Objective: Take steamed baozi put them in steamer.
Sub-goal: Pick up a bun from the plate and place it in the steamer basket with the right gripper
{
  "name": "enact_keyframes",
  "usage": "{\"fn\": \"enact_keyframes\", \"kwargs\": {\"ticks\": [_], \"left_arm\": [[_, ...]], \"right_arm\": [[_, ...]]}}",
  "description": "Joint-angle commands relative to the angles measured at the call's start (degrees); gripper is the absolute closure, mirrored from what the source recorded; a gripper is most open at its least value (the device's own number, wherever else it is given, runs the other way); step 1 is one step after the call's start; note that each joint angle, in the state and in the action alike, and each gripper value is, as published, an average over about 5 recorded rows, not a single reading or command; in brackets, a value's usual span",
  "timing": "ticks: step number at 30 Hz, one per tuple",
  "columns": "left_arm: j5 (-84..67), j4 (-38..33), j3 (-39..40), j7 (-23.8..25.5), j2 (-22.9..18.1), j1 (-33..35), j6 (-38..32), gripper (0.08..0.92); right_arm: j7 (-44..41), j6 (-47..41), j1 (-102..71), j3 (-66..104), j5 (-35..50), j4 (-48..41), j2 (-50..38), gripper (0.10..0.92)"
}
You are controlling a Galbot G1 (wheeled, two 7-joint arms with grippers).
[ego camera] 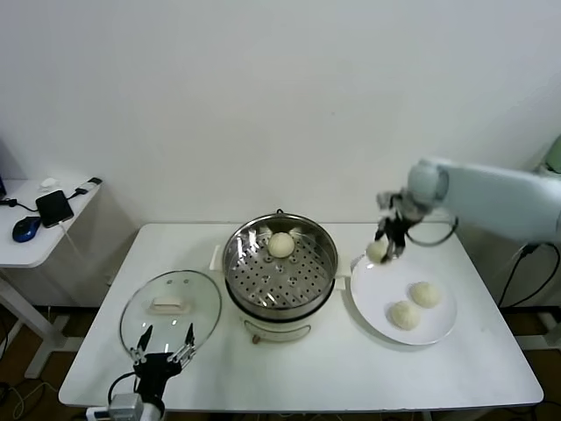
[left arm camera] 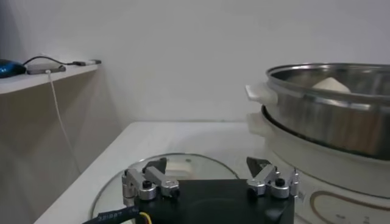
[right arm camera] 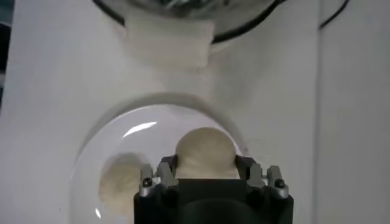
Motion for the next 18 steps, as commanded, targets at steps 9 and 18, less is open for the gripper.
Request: {"fn": "enact_keyframes", "kwargs": {"ticks": [9, 18], "left_arm": [[0.0, -2.0, 1.4, 0.0, 0.3, -0.1, 0.1, 0.177], [-0.2, -0.7, 1.7, 0.1, 0.0, -1.0, 0.0, 0.177]], "right_arm": [[15.3, -15.2, 10.4, 3.7, 26.5, 16.9, 19.0, 0.380], [20.6, -19.1, -5.7, 5.6, 20.9, 8.5, 25.7, 0.380]]}}
